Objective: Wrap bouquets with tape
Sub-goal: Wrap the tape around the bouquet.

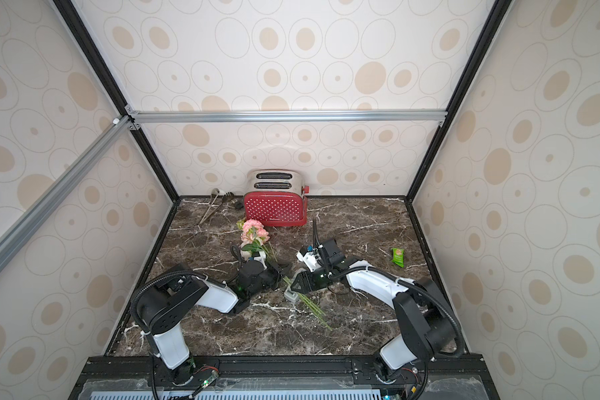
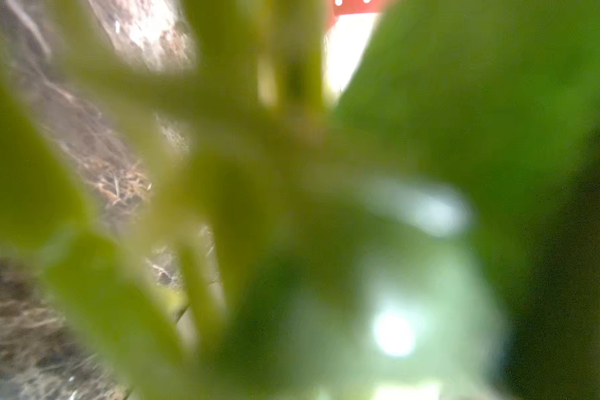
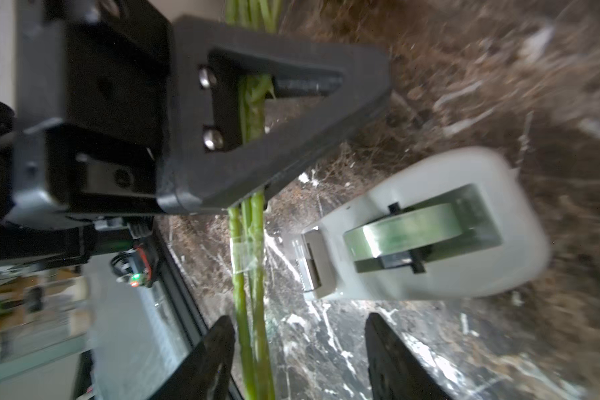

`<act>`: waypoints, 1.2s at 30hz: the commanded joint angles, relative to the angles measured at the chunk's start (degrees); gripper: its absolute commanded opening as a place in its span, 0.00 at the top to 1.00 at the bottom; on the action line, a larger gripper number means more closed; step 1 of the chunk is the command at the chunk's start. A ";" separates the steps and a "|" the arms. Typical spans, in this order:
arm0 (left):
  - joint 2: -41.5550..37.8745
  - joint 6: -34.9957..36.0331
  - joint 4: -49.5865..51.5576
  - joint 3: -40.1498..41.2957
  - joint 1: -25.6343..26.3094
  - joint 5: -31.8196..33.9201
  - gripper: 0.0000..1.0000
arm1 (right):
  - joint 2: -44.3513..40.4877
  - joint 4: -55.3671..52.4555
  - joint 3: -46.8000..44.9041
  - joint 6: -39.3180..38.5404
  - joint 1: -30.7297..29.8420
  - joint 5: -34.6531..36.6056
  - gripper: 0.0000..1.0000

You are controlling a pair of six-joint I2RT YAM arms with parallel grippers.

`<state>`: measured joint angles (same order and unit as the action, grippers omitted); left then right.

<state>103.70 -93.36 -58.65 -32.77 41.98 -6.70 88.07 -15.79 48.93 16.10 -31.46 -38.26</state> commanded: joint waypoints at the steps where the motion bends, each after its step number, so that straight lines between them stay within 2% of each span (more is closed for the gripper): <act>1: -1.35 2.36 -2.73 -0.18 -0.23 1.01 1.00 | 2.52 2.60 -1.34 2.80 0.33 -13.52 0.46; 3: -1.22 2.26 -3.36 -0.07 -0.22 0.99 1.00 | 3.71 4.67 -1.63 3.95 0.60 -15.36 0.59; 7: -1.38 2.60 -3.57 -0.14 -0.23 1.07 1.00 | 4.68 5.50 -1.81 3.93 1.14 -16.01 0.97; 8: -1.46 2.72 -3.30 -0.16 -0.23 0.99 1.00 | 4.21 4.56 -1.81 3.18 1.23 -14.39 1.00; 10: -1.57 2.73 -2.71 -0.32 -0.18 0.90 1.00 | 3.07 2.46 -1.91 0.74 1.23 -11.68 1.00; 12: -1.59 2.34 -1.73 -0.68 -0.25 0.49 1.00 | 1.47 -0.83 -1.81 -2.38 0.87 -4.32 1.00; 14: -1.64 2.12 -0.20 -1.29 -0.35 -0.18 0.76 | -0.54 -4.53 -1.26 -6.91 -1.21 6.00 1.00; 15: -1.66 2.03 0.76 -1.68 -0.32 -0.64 0.70 | -1.55 -5.52 -1.04 -8.68 -2.68 11.02 1.00; 18: -1.87 1.53 3.24 -2.38 -0.40 -1.29 0.63 | -3.88 -6.25 -0.68 -13.18 -8.61 27.58 1.00; 21: -2.18 0.40 4.84 -2.47 -0.57 -1.88 0.61 | -4.71 -5.64 -0.07 -18.59 -15.80 45.22 1.00; 25: -1.63 -1.02 7.20 -3.59 -0.76 -3.38 0.64 | -4.03 -2.32 -0.06 -23.81 -22.79 63.57 1.00; 27: -1.72 -1.24 9.45 -4.42 -0.76 -3.72 0.70 | -2.37 0.30 -0.51 -26.99 -26.29 73.56 1.00; 30: -2.27 -1.55 11.51 -4.97 -0.76 -3.74 0.78 | 0.46 4.41 -1.25 -32.42 -30.69 82.95 1.00; 33: -1.86 -1.99 10.92 -5.18 -0.77 -4.08 0.99 | 1.54 5.05 -1.25 -32.35 -32.43 83.93 1.00; 34: -1.69 -2.15 10.55 -5.06 -0.83 -4.11 1.00 | 1.29 3.73 -0.66 -30.57 -32.43 82.39 0.95; 36: -1.73 -2.23 9.83 -4.57 -0.79 -3.90 1.00 | -0.11 1.43 -0.19 -27.32 -31.95 78.32 0.75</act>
<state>102.89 -95.15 -48.29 -35.94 41.23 -9.15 89.45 -14.85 47.75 -11.70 -62.96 39.22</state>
